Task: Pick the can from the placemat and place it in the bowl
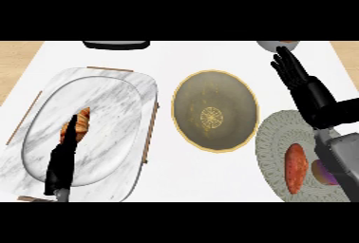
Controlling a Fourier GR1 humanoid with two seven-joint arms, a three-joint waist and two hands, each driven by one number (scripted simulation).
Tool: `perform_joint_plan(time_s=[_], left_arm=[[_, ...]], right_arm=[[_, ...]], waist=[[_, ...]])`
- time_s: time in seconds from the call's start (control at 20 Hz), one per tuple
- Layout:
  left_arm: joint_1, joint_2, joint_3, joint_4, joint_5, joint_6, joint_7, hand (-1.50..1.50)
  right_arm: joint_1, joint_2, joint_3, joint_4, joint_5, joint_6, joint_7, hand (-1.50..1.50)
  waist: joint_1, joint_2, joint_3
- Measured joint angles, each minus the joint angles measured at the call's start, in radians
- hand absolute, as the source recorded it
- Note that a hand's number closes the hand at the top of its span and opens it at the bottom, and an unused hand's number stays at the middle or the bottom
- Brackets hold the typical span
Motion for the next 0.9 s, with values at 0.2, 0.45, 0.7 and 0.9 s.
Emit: perform_joint_plan(time_s=[0.2, 0.45, 0.7, 0.9], left_arm=[[-0.055, 0.042, 0.071, -0.067, 0.046, -0.041, -0.013, 0.00], [-0.136, 0.074, 0.151, -0.127, 0.115, -0.089, -0.044, 0.00], [-0.160, 0.120, 0.223, -0.158, 0.190, -0.158, -0.039, 0.00], [-0.164, 0.137, 0.252, -0.165, 0.219, -0.198, -0.039, 0.00]], right_arm=[[0.046, 0.032, 0.028, -0.099, -0.032, 0.064, -0.010, -1.50], [0.092, -0.030, 0.038, -0.166, 0.090, 0.004, -0.046, -1.50], [0.322, -0.048, 0.037, -0.319, 0.250, -0.190, -0.177, -1.50], [0.511, -0.136, 0.032, -0.496, 0.360, -0.273, -0.191, -1.50]], waist=[[-0.028, 0.001, -0.007], [-0.073, -0.013, -0.013], [-0.095, -0.010, -0.012], [-0.092, -0.006, -0.012]])
